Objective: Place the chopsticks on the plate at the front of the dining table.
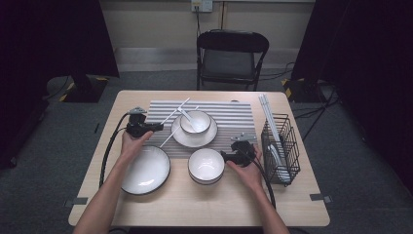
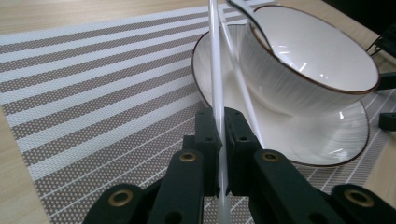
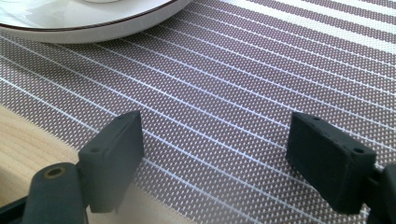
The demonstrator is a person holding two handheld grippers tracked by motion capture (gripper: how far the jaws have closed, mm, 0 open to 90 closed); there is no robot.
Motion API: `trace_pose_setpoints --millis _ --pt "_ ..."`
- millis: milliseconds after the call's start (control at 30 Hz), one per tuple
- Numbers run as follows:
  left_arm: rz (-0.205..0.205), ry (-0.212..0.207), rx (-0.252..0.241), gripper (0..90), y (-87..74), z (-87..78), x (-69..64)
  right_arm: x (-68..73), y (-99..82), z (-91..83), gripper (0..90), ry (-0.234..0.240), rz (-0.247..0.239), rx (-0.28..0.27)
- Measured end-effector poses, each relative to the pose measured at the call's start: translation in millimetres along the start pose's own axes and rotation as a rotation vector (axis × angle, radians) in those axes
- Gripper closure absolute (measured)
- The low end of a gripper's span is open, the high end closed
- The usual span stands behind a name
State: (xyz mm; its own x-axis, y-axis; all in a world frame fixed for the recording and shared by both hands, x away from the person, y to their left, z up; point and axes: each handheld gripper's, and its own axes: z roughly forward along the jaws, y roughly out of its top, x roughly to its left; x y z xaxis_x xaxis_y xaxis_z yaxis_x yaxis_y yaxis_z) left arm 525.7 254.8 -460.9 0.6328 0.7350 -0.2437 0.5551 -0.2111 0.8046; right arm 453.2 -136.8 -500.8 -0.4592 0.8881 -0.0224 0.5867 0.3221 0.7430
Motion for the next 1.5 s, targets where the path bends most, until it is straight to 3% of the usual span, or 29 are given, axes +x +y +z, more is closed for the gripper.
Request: trace_pose_setpoints --millis 600,1500 --pt "0.020 0.007 0.049 85.9 -2.6 9.1 -9.9 0.5 0.0 -0.3 18.8 -0.004 0.003 0.001" --pt "0.008 0.013 0.058 85.5 -6.8 14.8 -14.6 0.8 -0.2 -0.3 18.9 -0.006 0.003 0.000"
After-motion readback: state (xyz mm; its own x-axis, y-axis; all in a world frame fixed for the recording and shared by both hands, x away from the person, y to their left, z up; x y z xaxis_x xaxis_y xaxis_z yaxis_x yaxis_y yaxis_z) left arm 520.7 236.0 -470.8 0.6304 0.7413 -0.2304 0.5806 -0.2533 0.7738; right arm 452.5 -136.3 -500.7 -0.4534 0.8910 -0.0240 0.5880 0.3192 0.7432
